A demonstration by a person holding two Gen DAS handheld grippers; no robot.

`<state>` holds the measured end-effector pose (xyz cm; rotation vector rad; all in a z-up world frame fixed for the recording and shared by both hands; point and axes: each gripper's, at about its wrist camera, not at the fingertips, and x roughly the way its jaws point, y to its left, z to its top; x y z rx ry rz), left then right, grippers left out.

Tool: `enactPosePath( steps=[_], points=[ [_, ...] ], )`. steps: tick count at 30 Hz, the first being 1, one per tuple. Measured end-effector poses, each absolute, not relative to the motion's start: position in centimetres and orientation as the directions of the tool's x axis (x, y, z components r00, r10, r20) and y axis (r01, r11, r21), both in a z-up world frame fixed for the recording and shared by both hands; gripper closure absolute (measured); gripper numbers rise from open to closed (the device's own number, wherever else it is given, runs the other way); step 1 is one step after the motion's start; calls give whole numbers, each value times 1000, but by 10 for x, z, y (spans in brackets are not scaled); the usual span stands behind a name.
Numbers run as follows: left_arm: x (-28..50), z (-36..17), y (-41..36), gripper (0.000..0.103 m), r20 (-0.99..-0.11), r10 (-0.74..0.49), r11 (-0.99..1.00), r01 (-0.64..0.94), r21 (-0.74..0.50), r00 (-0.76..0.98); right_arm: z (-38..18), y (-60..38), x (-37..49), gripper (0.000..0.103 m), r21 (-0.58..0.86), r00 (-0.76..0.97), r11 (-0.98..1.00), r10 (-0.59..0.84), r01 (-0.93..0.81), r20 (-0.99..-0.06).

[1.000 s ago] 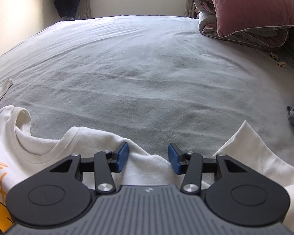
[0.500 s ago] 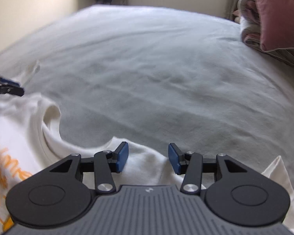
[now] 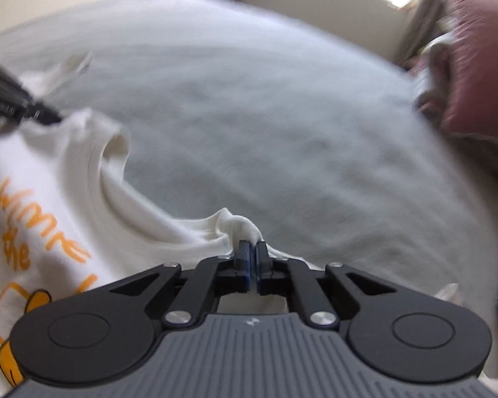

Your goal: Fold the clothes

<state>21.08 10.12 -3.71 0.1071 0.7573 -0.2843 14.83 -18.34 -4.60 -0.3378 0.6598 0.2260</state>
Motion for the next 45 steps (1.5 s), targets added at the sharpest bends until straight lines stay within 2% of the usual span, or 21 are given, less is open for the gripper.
enactPosePath(
  steps=[4, 6, 16, 22, 25, 26, 28, 29, 30, 32, 36, 39, 43, 45],
  points=[
    [212, -27, 104, 100, -587, -241, 963, 265, -46, 773, -29, -207, 144, 98, -201, 869, 972, 8, -123, -494],
    [218, -26, 97, 100, -568, -240, 964, 262, -44, 788, -28, -212, 154, 98, -209, 880, 974, -20, -91, -474],
    [262, -57, 68, 100, -614, -157, 983, 184, -19, 774, -46, -223, 218, 98, -201, 854, 979, -79, -31, -514],
    [265, -73, 62, 99, -622, -130, 987, 158, -10, 773, -68, -224, 236, 99, -220, 813, 975, -102, -32, -573],
    [264, -68, 65, 92, -632, -134, 989, 143, -38, 763, -72, -220, 234, 97, -245, 811, 969, -110, -41, -575],
    [263, -66, 66, 82, -638, -137, 989, 137, -49, 758, -71, -219, 233, 93, -244, 808, 969, -108, -44, -579],
    [254, -57, 72, 68, -644, -157, 987, 140, -78, 749, -63, -221, 229, 89, -206, 799, 978, -89, -44, -595],
    [249, -51, 75, 65, -645, -170, 985, 143, -94, 745, -58, -223, 225, 83, -176, 793, 984, -75, -41, -605],
    [244, -46, 78, 64, -647, -182, 983, 147, -109, 740, -53, -226, 221, 71, -145, 789, 989, -59, -39, -612],
    [234, -36, 84, 59, -650, -207, 978, 153, -140, 731, -42, -232, 209, 56, -87, 788, 995, -21, -41, -616],
    [210, -19, 106, 56, -686, -241, 969, 136, -205, 686, -25, -249, 182, 56, -10, 773, 999, 22, -36, -634],
    [191, -16, 124, 50, -721, -292, 951, 111, -288, 628, -19, -265, 160, 56, 73, 754, 997, 57, -11, -655],
    [167, -33, 144, 51, -752, -351, 913, 27, -406, 558, -14, -288, 129, 56, 190, 728, 981, 108, 31, -677],
    [157, -41, 148, 52, -749, -345, 909, 2, -417, 566, -13, -299, 114, 56, 250, 715, 967, 138, 53, -685]
  ],
)
